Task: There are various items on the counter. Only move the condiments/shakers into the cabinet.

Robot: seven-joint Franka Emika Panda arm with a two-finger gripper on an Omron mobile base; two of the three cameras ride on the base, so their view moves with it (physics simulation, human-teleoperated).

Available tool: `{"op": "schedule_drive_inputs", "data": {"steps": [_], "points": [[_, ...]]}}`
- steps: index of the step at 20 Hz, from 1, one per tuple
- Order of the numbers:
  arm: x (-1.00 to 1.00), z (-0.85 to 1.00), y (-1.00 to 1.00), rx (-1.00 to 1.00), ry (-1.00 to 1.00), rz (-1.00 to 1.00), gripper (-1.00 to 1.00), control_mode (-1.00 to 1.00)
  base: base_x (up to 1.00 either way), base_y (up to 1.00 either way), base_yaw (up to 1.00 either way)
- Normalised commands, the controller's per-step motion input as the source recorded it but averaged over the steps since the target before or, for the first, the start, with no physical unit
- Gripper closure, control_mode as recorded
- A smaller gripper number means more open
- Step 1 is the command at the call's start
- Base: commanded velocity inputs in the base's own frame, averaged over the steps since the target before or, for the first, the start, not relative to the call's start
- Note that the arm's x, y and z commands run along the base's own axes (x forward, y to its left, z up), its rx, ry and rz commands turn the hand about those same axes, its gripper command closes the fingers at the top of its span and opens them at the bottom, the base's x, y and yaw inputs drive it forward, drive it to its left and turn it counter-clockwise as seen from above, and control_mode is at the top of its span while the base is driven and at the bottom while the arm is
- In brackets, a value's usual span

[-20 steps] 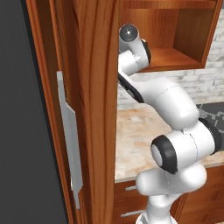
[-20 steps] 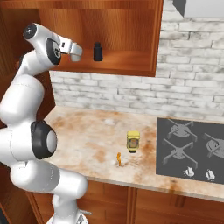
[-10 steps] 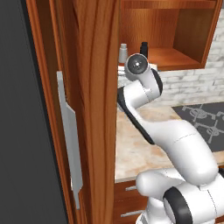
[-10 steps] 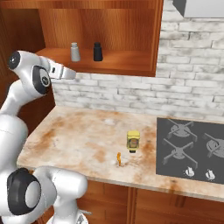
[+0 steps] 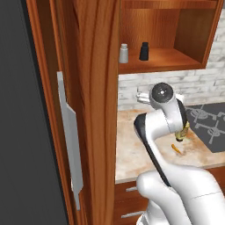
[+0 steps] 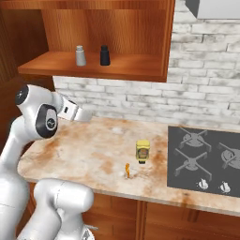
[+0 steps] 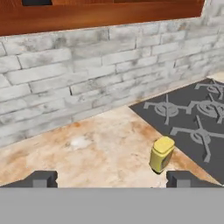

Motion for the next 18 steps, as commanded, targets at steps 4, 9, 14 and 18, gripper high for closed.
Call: {"op": "schedule_drive_inputs", "data": {"steps": [4,9,14,18], "points": [[-0.25,-0.37,-1.00,0.16,0.33,-0.03,-1.00,-1.00,0.00,0.00,0.00],[0.06,-0.23,-0.71,0.04,0.14,0.04,-1.00,-1.00,0.00,0.00,0.00],[0.03,-0.22,-0.75,0.02,0.01,0.22,-1.00,-1.00,0.00,0.00,0.00],[-0.17,-0.46,-0.83,0.03,0.03,0.39,-1.00,-1.00,0.00,0.00,0.00]]}}
